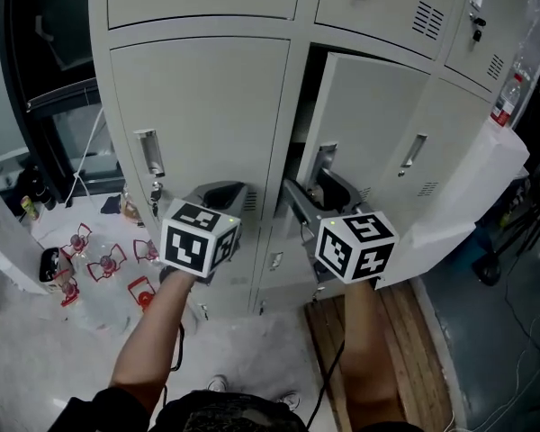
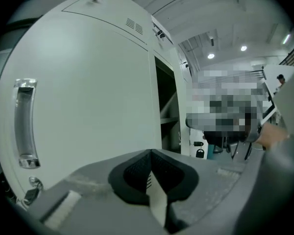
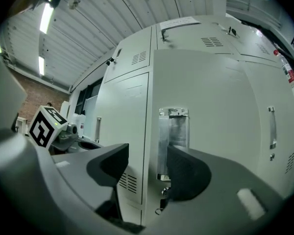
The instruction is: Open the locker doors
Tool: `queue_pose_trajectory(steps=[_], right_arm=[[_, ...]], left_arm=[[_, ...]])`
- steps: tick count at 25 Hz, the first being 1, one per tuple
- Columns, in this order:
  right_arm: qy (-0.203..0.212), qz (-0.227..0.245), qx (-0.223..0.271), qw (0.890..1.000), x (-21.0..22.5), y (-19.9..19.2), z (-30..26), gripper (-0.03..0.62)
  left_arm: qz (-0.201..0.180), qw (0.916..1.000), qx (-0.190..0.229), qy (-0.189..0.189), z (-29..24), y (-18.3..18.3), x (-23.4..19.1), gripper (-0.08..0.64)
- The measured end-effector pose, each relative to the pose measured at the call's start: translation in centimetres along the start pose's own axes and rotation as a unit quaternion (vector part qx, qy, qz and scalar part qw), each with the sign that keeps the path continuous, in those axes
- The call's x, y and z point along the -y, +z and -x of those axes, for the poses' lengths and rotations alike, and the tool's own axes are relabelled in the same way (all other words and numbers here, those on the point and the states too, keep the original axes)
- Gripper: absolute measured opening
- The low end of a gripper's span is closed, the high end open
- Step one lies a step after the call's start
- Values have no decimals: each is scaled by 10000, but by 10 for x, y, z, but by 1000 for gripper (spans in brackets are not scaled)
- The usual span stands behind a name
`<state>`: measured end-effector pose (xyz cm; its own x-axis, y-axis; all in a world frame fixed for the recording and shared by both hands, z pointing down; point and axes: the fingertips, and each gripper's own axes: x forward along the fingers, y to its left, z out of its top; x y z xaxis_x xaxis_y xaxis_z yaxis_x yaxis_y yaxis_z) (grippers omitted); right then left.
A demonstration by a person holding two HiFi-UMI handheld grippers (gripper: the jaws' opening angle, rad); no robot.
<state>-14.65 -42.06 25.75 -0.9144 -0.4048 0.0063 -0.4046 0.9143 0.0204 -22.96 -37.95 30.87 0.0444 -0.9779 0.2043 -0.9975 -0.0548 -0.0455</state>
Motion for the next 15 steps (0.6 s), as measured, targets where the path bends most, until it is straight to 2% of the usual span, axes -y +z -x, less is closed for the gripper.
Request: queue_pose_trajectory(steps=[6,15], right_arm=[[-264,9,15,9996,6,1,26,212],[-557,25,60,9984,12,1,56,172]], left_arm=[[-63,9990,39,-438,-12,2,23,-2],[-124,9960,127,-871,-25,8,52,-2]])
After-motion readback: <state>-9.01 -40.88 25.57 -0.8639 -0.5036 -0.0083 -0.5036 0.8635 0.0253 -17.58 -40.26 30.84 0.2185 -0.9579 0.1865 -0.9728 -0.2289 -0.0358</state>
